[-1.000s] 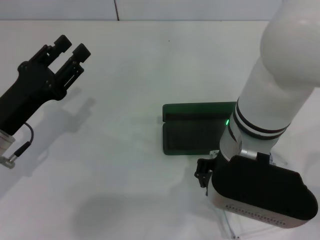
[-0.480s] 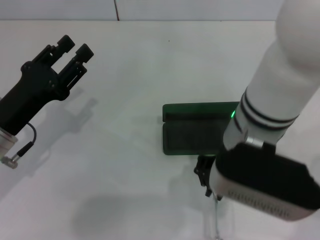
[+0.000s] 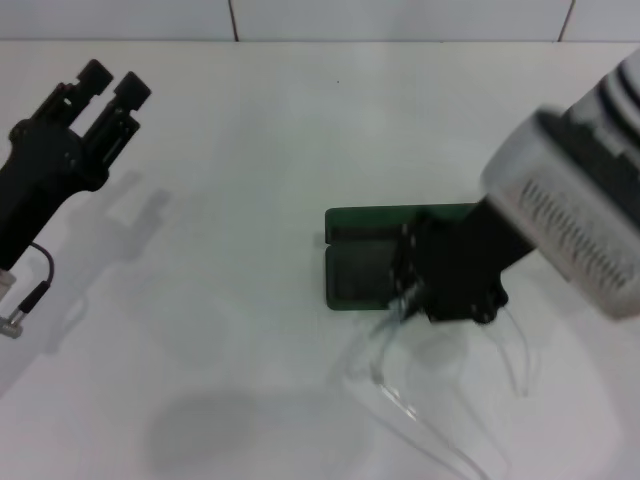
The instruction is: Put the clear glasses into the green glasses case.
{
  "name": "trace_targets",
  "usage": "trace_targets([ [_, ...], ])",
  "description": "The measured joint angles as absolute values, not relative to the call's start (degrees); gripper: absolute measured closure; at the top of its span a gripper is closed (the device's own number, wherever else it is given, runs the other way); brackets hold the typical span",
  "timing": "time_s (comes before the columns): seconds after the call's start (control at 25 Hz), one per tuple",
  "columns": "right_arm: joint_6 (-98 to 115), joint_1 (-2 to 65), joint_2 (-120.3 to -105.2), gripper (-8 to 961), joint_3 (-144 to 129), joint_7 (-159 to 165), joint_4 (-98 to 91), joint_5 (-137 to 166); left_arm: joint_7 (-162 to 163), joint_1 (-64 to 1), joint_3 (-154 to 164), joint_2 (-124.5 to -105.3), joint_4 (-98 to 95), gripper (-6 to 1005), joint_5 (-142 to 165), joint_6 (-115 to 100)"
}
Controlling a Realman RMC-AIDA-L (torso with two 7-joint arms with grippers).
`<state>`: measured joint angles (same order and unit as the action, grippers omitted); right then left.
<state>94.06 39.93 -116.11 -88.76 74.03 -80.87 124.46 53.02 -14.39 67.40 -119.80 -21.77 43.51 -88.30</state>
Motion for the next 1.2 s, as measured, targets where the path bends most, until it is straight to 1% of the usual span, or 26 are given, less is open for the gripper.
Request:
trace_targets([
  [0.28,90.6,30.6,-116.17,829,-77.2,73.8,-76.8,106.6,49.5,-14.8,67.5,-119.66,-19.2,417,41.4,-93.1],
  [0.48,86.1,27.9,-115.92,829,-72.9,73.4,-66.1,92.3,48.7,-15.8,68.0,-119.74,-18.9,418,42.5,-93.8],
  [0.68,84.6,28.3,-115.79,829,-69.2,73.0,-54.3,84.2,47.6,-17.0,68.1,-119.81,-18.4,418,44.9,-95.1],
  [0.8,84.5,29.7,-115.69,829,-68.6,73.5,-48.9,82.6,45.8,-18.7,68.1,-119.84,-18.4,418,47.7,-98.5],
  [1.2,83.1,36.7,-115.34,830,-68.5,84.2,-36.8,82.8,42.1,-27.7,70.7,-120.37,-17.3,419,50.3,-99.5],
])
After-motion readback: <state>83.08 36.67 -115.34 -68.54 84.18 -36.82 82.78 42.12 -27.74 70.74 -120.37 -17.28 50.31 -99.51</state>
